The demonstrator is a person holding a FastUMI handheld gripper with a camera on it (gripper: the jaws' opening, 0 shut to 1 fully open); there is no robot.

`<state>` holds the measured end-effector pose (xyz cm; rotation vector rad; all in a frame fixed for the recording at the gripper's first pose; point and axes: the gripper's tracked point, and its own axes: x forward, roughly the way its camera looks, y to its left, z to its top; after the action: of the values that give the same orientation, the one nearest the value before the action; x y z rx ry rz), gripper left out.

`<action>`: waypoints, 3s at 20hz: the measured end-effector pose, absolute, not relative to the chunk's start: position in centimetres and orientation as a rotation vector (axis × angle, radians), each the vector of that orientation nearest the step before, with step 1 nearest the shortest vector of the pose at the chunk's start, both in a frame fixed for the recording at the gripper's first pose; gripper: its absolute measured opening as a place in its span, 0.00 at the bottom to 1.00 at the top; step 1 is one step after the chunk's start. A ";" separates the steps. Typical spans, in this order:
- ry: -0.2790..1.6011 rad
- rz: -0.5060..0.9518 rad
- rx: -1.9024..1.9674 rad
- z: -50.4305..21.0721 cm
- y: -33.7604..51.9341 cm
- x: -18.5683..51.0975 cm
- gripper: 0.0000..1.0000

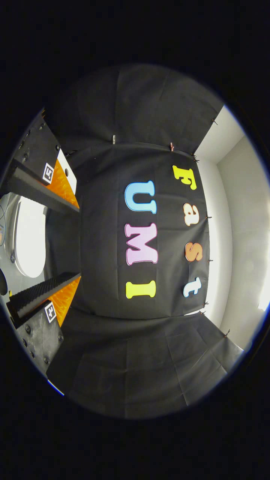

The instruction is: Open the toilet lid.

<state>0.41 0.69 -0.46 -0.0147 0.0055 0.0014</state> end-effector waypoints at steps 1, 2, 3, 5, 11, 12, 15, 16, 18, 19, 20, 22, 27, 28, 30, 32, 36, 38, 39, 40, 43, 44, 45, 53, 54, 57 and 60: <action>0.006 0.001 -0.014 -0.5 0.7 0.5 0.98; 0.007 0.002 -0.013 -0.6 0.7 0.5 0.98; 0.009 0.003 -0.010 -0.7 0.7 0.6 0.98; 0.017 0.001 -0.008 -1.1 0.6 0.9 0.98; 0.060 -0.026 0.031 -4.0 -0.8 2.7 0.98; 0.070 -0.036 0.044 -4.9 -1.2 3.2 0.98; 0.129 -0.057 0.095 -8.4 -2.6 4.6 0.98; 0.151 -0.064 0.112 -9.6 -3.0 5.1 0.98; 0.194 -0.075 0.160 -12.2 -4.0 6.1 0.96; 0.216 -0.080 0.188 -13.6 -4.3 6.6 0.97; 0.240 -0.085 0.215 -15.1 -4.8 7.0 0.97; 0.286 -0.098 0.271 -18.0 -5.8 7.8 0.97; 0.409 -0.151 0.420 -25.8 -9.0 9.2 0.96; 0.437 -0.162 0.456 -27.5 -9.6 9.5 0.96; 0.494 -0.184 0.536 -31.2 -10.5 10.0 0.96; 0.548 -0.195 0.626 -34.7 -11.1 10.4 0.96; 0.634 -0.217 0.757 -41.1 -12.1 10.9 0.93; 0.663 -0.235 0.788 -43.8 -12.7 10.7 0.93; 0.676 -0.241 0.807 -44.9 -13.1 10.8 0.93; 0.692 -0.250 0.829 -46.1 -13.3 10.6 0.94; 0.742 -0.266 0.910 -50.1 -13.3 10.2 0.88; 0.758 -0.266 0.945 -51.3 -13.3 9.8 0.88; 0.770 -0.262 0.989 -52.3 -13.1 9.7 0.88; 0.845 -0.270 1.194 -58.5 -11.7 8.8 0.64; 0.854 -0.277 1.193 -59.4 -11.5 8.8 0.64; 0.854 -0.252 1.235 -59.6 -11.1 9.5 0.51; 0.866 -0.252 1.240 -61.7 -9.9 10.1 0.50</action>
<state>10.05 -9.91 -61.73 1.2400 0.8664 -0.2518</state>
